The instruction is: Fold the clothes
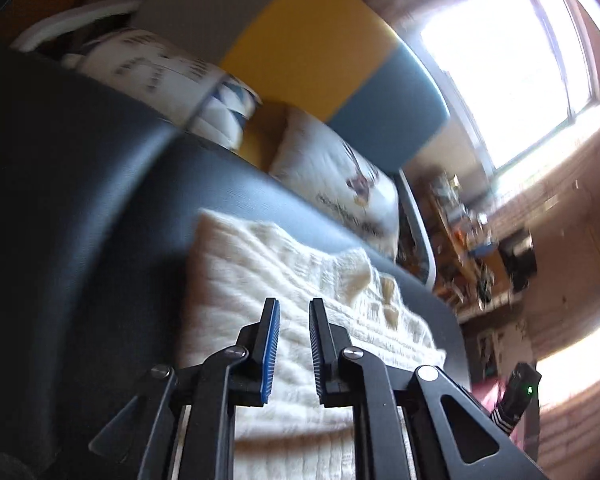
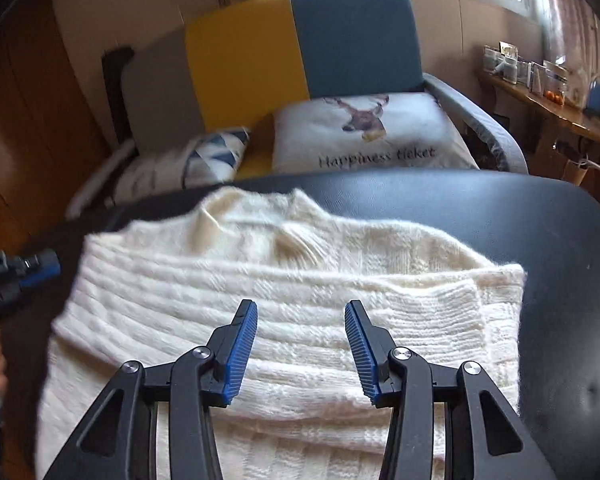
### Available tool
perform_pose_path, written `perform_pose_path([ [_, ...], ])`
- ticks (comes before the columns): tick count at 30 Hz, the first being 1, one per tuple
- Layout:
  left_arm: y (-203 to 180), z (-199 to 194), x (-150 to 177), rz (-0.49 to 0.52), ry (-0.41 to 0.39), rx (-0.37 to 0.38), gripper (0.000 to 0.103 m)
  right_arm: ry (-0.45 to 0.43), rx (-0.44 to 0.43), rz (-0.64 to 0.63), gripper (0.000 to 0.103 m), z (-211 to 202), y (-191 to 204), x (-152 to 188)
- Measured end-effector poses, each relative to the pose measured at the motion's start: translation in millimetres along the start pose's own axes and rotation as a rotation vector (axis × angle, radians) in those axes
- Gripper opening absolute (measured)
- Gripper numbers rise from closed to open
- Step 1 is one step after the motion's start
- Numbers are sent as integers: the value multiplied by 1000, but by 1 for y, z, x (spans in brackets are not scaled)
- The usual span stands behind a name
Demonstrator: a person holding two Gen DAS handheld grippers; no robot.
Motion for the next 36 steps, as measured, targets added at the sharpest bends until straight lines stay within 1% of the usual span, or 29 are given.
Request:
perform_pose_path([
  [1,0,12,2,11,12,-26,13,20,27,13,47,7,-9,7],
  [2,8,25,7,-4,37,-53,13,17,23,35,46,10,-16,13],
  [3,17,36,12,-24,57,-63,12,3,4,60,46,12,-24,18],
  [4,24,38,15,-38,49,-60,10,-8,-14,70,43,11,-29,21],
  [6,27,29,16,-42,24,-42,9,-12,-39,64,42,8,-33,24],
  [7,29,24,16,-44,11,-33,9,6,-47,58,42,7,-31,21],
  [9,28,8,16,-27,-22,-16,13,48,-70,48,45,4,-26,12],
  [10,27,0,16,-13,-38,-8,16,47,-130,47,46,-1,-17,3],
  [11,28,-9,19,3,-49,-1,16,46,-245,55,49,-5,-1,-10],
  [12,28,-17,25,23,-53,6,16,49,-375,66,56,-10,18,-22],
  [13,27,-19,30,45,-48,12,16,77,-524,74,73,-11,43,-36],
  [14,24,-19,36,70,-39,13,17,111,-648,68,87,-9,69,-48],
  [15,21,-19,42,98,-28,10,17,148,-736,51,91,-3,95,-59],
  [16,19,-17,48,122,-19,4,17,188,-815,31,92,4,120,-69],
  [19,19,-11,61,156,-11,-16,17,351,-947,-8,92,45,187,-90],
  [20,20,-12,62,153,-17,-10,17,396,-956,-39,92,59,204,-93],
  [22,23,-12,62,147,-23,2,17,493,-940,-115,92,87,232,-94],
  [25,25,-9,63,146,-20,11,17,682,-916,-227,92,116,256,-72],
  [27,28,-10,63,131,-18,31,17,765,-915,-277,92,125,264,-59],
  [29,30,-10,63,111,-15,53,17,858,-1008,-294,92,118,277,-44],
  [32,33,-10,63,87,-13,77,17,896,-1114,-325,94,109,299,-33],
  [33,33,-10,64,88,-14,76,17,885,-1146,-328,94,109,307,-32],
  [35,32,-9,64,94,-16,68,17,822,-1190,-260,94,119,318,-37],
  [36,32,-9,65,95,-18,64,17,790,-1199,-216,94,126,320,-40],
])
Point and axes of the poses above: each gripper's, at about its wrist camera, not at the fingertips, and z roughly the way its jaws point, y to its left, x to its underside, the point moved 9 cm from there along z, roughly the way its jaws point, and after that the axes turned 3 degrees about -x, right-handed, at the moved point
